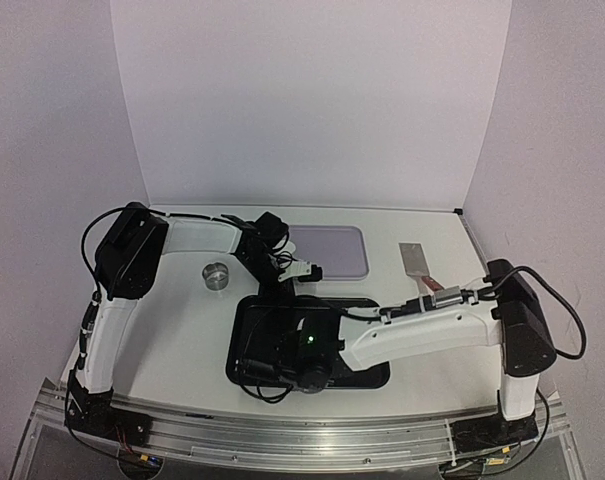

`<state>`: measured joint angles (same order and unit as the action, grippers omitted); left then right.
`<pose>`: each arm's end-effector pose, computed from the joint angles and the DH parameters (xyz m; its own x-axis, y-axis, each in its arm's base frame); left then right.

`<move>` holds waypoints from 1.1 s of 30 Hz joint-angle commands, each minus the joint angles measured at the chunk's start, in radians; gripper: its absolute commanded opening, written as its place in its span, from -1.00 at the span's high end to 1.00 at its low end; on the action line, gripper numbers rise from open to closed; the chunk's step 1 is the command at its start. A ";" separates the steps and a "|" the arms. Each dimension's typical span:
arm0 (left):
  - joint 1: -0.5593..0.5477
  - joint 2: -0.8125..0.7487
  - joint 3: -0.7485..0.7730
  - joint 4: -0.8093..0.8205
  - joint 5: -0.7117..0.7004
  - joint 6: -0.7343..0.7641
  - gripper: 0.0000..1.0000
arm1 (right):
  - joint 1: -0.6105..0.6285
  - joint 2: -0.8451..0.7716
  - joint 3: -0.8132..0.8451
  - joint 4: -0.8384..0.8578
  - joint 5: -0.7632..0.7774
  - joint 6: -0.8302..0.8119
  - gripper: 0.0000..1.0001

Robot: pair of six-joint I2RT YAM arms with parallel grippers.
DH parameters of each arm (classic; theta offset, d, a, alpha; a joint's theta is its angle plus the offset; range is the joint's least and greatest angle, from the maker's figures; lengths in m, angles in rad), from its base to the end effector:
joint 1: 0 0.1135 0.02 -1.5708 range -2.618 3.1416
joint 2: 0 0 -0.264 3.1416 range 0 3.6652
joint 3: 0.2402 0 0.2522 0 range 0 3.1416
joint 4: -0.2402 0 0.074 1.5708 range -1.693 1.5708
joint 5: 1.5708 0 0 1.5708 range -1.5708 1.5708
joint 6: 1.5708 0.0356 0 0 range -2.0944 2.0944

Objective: Roll out the dumpling wrappers from the dough

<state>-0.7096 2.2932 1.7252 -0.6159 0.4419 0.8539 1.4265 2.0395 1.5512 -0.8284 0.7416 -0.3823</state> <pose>0.3492 -0.3200 0.1320 0.0747 0.8341 -0.5465 0.9970 -0.0734 0.0242 0.0826 0.4012 0.1901 0.1340 -0.9909 0.0107 -0.7063 -0.1030 -0.7004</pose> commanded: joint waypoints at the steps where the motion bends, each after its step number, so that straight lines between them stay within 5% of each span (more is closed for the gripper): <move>1: 0.014 -0.008 -0.019 0.051 -0.080 0.013 1.00 | 0.079 0.002 -0.092 -0.124 -0.299 0.065 1.00; 18: 0.019 -0.005 -0.010 0.057 -0.068 0.010 1.00 | 0.007 0.051 -0.084 -0.082 -0.318 0.071 1.00; 33: 0.027 -0.004 -0.005 0.051 -0.075 0.025 1.00 | 0.108 -0.061 -0.180 -0.147 -0.349 0.181 1.00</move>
<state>-0.7010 2.2932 1.7252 -0.6174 0.4500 0.8452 1.5271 1.9412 1.4151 -0.8183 0.7065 -0.2230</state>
